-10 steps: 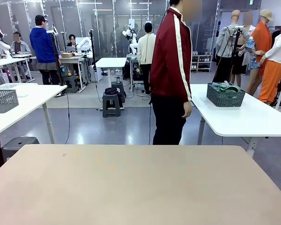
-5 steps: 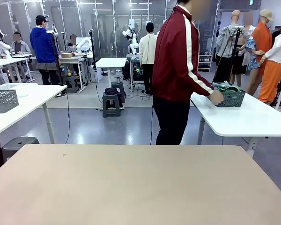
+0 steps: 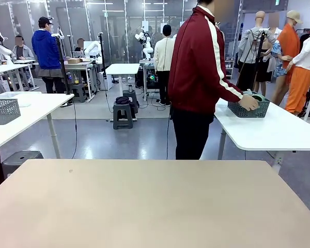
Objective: Fold the towels and place them in the basket.
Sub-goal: When a person lays out a Towel with hook on the table, fold it in half twice.
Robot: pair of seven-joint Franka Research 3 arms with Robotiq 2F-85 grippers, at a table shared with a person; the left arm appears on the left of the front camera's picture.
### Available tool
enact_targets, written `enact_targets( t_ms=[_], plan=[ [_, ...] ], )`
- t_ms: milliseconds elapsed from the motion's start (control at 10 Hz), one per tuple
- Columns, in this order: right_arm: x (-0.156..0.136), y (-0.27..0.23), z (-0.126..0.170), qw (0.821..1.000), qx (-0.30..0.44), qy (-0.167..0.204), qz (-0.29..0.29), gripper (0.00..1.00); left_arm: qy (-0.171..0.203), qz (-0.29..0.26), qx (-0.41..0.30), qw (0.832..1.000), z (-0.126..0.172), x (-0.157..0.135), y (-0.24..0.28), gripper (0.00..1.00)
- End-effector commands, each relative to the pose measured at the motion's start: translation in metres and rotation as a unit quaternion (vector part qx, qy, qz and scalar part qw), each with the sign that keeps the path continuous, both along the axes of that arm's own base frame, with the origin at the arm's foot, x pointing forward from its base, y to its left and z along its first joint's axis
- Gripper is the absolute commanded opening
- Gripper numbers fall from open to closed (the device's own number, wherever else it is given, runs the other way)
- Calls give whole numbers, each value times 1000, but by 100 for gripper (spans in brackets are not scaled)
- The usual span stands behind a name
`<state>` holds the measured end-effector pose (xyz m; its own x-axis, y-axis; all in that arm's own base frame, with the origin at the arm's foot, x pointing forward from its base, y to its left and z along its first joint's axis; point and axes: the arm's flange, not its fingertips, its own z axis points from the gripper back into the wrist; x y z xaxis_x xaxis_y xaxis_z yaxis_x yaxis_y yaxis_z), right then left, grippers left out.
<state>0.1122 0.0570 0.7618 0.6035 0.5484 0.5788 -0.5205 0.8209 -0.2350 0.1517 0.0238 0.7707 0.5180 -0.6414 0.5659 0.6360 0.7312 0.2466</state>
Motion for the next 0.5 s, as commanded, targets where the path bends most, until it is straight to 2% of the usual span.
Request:
enact_targets(
  t_ms=[0, 400],
  plan=[
    [-12, -2, 6, 1000, 1, -12, 1, 100, -2, -1, -2, 1000, 1, -1, 0, 100],
    [-12, -2, 6, 1000, 1, -12, 1, 100, -2, -1, -2, 1000, 1, -1, 0, 100]
  ],
)
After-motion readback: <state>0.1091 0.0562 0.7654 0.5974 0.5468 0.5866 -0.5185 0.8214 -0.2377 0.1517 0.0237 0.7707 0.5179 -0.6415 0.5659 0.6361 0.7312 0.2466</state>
